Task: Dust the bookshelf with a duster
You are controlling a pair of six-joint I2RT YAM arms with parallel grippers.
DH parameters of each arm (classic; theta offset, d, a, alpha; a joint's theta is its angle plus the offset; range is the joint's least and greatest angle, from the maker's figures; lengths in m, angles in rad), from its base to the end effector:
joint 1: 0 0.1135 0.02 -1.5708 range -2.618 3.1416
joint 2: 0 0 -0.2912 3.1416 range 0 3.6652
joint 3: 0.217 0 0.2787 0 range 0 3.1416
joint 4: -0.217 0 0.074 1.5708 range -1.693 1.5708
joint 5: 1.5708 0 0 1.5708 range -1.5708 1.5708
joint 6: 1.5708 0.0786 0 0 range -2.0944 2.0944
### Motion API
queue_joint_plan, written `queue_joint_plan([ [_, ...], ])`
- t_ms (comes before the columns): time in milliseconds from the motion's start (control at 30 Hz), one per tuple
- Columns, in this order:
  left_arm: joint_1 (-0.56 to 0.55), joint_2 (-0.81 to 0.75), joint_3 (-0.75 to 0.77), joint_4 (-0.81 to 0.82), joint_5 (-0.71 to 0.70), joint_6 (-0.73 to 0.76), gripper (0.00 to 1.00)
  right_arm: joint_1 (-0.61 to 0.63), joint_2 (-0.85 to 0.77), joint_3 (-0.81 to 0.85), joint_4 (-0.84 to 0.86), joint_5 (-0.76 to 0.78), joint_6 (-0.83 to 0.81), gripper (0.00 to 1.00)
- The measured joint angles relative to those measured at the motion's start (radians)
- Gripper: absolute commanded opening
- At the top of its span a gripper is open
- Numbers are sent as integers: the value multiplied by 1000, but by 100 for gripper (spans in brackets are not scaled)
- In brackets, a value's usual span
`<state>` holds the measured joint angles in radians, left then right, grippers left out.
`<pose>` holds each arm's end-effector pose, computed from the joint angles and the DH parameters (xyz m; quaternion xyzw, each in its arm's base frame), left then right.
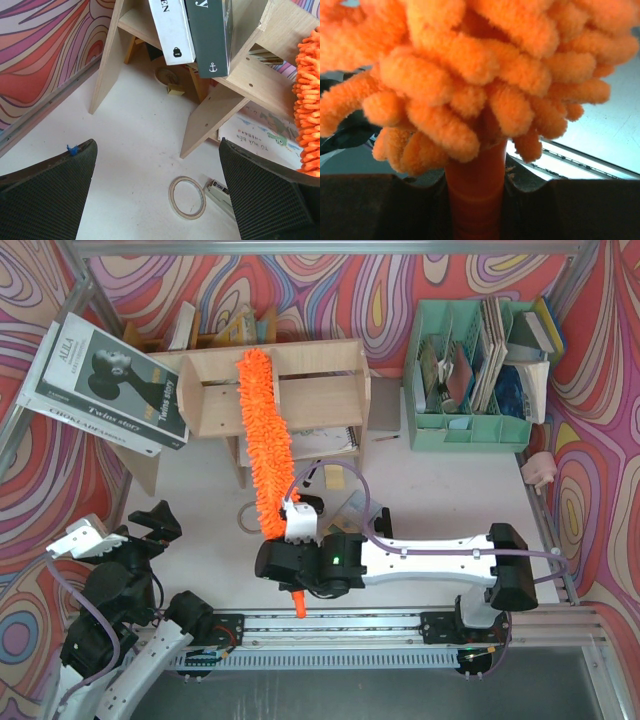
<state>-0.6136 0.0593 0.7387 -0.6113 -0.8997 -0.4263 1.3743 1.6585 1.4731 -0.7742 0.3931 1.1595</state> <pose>0.0566 0.0354 0.3568 -0.2589 0.6417 -0.0694 0.7186 0.1092 0.3945 0.2923 -0.0418 0.9362 0.2258 0.2660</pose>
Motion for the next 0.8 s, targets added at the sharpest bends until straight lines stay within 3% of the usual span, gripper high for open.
queue_joint_plan([
  [400, 0, 0, 0, 0, 0, 0, 98, -31, 3, -31, 40, -78, -29, 0],
  [633, 0, 0, 0, 0, -4, 0, 98, 64, 51, 143, -55, 58, 25, 0],
  [800, 0, 0, 0, 0, -4, -1, 98, 91, 27, 110, -66, 108, 73, 0],
])
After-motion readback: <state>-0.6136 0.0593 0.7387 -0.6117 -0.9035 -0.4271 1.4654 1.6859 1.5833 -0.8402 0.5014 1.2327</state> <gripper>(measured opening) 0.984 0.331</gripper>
